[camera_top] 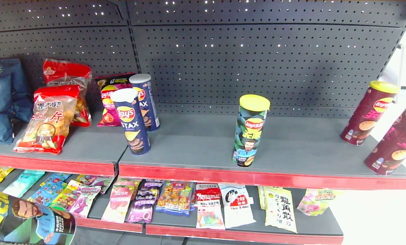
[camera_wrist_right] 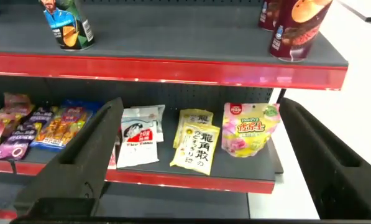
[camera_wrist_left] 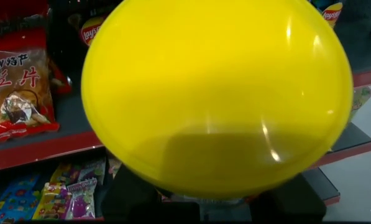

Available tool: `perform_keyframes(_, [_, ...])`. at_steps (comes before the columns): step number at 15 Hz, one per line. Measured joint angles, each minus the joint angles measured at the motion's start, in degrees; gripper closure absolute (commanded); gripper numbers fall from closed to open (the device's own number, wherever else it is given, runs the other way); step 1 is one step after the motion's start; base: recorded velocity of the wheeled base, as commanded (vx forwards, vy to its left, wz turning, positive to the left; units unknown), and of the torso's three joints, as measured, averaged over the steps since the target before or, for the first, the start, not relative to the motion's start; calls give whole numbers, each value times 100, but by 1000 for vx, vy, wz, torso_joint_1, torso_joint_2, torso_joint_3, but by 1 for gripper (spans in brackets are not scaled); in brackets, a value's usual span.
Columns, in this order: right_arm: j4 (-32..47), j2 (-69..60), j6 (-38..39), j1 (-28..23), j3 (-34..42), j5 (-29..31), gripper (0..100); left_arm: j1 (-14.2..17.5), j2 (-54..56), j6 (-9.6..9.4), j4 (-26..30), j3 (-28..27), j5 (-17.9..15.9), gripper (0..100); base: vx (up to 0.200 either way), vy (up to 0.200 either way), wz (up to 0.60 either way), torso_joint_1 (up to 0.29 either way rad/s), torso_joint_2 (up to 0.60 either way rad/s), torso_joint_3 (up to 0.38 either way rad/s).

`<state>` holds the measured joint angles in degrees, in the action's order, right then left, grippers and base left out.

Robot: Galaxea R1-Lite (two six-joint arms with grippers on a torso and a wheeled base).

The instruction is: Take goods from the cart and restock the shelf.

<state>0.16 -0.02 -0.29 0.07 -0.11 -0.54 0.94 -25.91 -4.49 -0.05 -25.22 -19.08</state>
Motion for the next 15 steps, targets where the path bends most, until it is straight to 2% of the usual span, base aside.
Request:
perform_keyframes(7, [2, -5, 7, 2, 4, 11, 0, 2, -85, 0, -13, -44, -24, 100, 0, 0, -600, 5, -2, 1])
perform_keyframes(15, [5, -5, 5, 2, 1, 7, 0, 0, -695, 2, -128, -201, -2, 100, 0, 0, 0, 0, 0, 0])
